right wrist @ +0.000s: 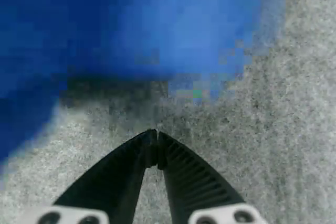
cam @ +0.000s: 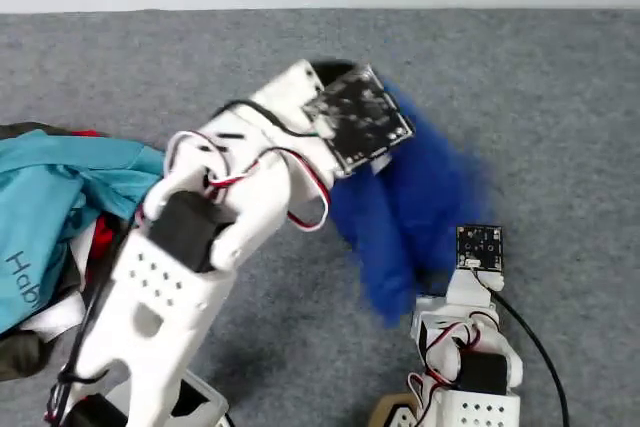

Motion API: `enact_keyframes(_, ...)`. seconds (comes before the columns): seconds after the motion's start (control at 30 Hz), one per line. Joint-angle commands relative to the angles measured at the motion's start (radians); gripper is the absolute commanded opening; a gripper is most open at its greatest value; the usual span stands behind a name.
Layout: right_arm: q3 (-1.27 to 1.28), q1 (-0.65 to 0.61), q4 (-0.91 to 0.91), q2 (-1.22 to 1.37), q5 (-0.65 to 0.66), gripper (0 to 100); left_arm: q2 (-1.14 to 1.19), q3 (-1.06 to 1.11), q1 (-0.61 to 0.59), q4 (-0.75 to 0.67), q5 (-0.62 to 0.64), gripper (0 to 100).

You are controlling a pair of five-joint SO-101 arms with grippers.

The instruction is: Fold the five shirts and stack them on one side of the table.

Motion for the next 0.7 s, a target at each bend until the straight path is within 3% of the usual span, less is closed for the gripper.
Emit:
enact_keyframes(0.0,0.014,-0.013,0.002,-0.012,0.008,0.9,-0.006,0.096,0.005,0.051,-0.014,0)
enact_keyframes(0.13,0.014,-0.019,0.002,-0.012,0.009,0.9,-0.006,0.251,0.000,0.071,-0.014,1)
enact_keyframes(0.23,0.014,-0.021,0.002,-0.012,0.009,0.9,-0.009,0.349,-0.068,0.071,-0.014,1)
enact_keyframes(0.57,-0.020,-0.019,-0.005,-0.012,0.014,0.9,-0.006,0.398,-0.466,0.137,-0.014,5)
enact_keyframes(0.67,-0.092,-0.013,-0.016,-0.012,0.104,0.9,-0.006,0.398,-0.554,0.187,-0.017,5)
